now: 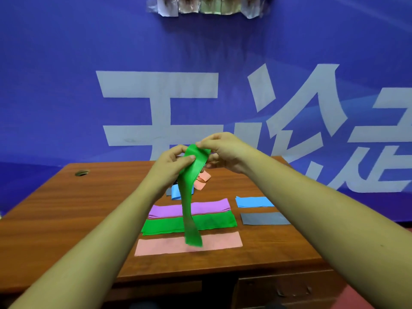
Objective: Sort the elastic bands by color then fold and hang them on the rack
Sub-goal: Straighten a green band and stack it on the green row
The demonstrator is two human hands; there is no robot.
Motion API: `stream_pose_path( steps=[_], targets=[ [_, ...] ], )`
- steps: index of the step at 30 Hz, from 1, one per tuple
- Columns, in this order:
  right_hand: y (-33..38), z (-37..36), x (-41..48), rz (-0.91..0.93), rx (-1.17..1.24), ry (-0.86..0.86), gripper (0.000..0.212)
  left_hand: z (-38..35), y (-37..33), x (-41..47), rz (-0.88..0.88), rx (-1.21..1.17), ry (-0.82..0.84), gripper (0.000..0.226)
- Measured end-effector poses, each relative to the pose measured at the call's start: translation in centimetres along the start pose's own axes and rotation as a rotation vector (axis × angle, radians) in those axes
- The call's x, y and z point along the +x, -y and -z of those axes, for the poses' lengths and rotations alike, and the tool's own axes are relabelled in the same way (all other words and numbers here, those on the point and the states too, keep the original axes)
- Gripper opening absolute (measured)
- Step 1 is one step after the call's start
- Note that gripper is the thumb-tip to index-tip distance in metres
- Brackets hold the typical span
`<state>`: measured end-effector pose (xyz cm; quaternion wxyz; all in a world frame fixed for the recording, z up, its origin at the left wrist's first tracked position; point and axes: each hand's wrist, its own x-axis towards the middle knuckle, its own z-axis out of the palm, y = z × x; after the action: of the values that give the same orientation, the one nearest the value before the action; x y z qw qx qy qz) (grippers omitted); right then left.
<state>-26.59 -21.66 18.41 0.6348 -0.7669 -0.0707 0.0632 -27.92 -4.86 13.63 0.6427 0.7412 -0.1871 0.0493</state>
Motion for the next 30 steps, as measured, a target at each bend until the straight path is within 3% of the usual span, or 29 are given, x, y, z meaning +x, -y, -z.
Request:
stream_pose_path(
  steps=[2,5,11,14,22,26,30],
  targets=[
    [0.0,-0.2,0.0,0.002,-0.06,0.009,0.025,0.0,0.2,-0.4,-0.002,-0.006,0.01,0.013],
    [0.2,-0.4,0.1,0.044,-0.087,-0.066,0.005,0.1,1.0,-0.8,0.044,-0.082,0.037,0.013],
    [0.4,1.3,1.1,0.119,-0.033,-0.231,0.013,0.8,4.6,-2.5,0.21,-0.05,0.281,0.024],
    [-0.6,2.5,1.4,0.11,-0.031,-0.302,0.011,1.9,7.0,-3.2,0.295,-0.03,0.318,0.014],
    [-4.8,5.6,2.5,0.026,0.056,-0.517,0.016,4.7,11.8,-4.7,0.439,0.052,0.404,0.021],
    [-7.2,6.5,2.7,-0.022,0.043,-0.553,0.013,6.3,13.5,-5.5,0.552,-0.107,0.246,0.035],
    [-10.1,6.0,2.2,-0.097,0.107,-0.539,0.012,7.8,14.5,-5.8,0.562,-0.158,0.044,0.025]
  ],
)
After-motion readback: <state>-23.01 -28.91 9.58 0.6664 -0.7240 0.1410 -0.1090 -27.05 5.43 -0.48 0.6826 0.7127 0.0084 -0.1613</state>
